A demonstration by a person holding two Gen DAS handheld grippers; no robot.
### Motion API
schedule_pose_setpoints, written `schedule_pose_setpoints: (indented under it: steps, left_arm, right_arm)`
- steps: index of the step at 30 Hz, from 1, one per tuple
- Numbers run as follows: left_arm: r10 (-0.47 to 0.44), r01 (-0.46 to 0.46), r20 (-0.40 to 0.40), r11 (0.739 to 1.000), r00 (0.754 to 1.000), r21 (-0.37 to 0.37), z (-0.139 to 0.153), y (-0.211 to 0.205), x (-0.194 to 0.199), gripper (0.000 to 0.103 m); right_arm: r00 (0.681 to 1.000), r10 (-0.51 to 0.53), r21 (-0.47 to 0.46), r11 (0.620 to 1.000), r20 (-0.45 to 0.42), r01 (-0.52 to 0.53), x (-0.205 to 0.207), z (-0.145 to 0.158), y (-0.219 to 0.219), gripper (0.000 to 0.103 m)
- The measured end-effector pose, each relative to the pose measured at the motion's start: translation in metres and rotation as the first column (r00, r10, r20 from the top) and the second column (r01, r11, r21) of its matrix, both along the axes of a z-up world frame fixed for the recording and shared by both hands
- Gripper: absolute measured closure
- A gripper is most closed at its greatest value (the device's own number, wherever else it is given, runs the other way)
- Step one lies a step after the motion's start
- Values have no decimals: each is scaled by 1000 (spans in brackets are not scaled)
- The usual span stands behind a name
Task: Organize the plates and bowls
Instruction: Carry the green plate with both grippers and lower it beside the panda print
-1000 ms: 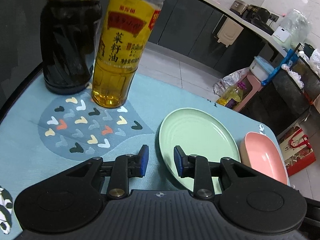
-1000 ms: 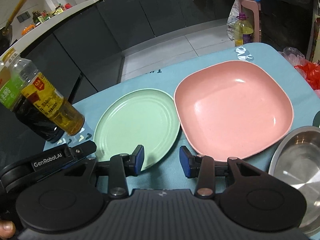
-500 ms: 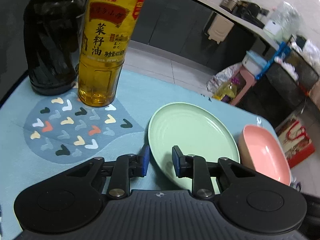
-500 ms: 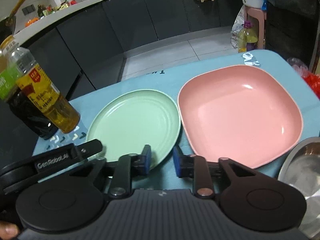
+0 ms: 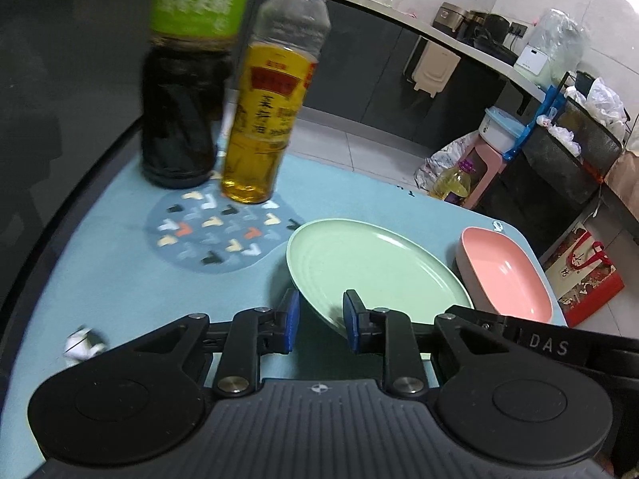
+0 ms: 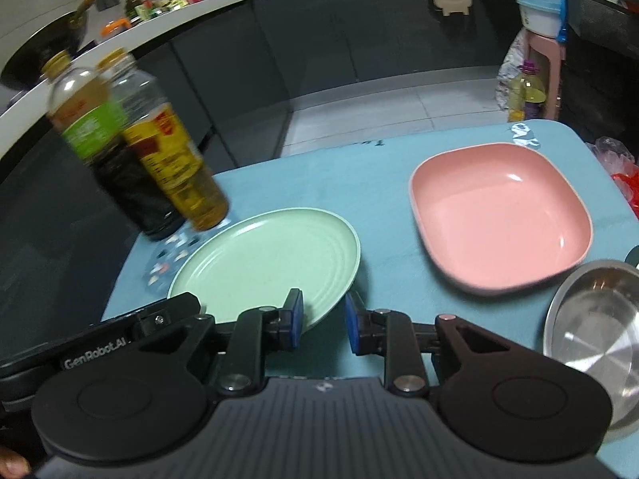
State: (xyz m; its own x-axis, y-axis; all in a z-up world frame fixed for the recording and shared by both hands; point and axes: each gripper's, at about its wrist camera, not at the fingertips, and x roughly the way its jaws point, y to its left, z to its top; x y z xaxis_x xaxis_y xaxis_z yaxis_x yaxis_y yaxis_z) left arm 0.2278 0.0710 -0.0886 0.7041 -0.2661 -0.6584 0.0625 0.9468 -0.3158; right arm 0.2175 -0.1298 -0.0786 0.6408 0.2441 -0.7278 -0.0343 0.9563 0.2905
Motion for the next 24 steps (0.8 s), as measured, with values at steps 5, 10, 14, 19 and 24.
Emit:
schedule_pose_setpoints:
  steps: [5,10,14,19,24]
  left_arm:
    - [33,-33,16,999,999,-18,9,16,-25,82]
    - [66,-65,44,998,997,-12,12,30,-48,82]
    - [91,-90,43,996,995,-27,12,43,-59,82]
    - [112,-110,27,992,993,-55,8,59,-68,82]
    - [121,-120,14,990,993,-71,1,68,-76,82]
  right_arm:
    - [999,50,-4,999,9,-50,-15,6,17,81]
    - [995,97,-18,995,15,-97,-28,10,35,81]
    - [991,129,-32,991,24,-128,-38,15,49,81]
    - [988,153,-44,987,22,-152,-47,16,62,81]
    - [985,172,-70,983,21,-170,-56,17,72,81]
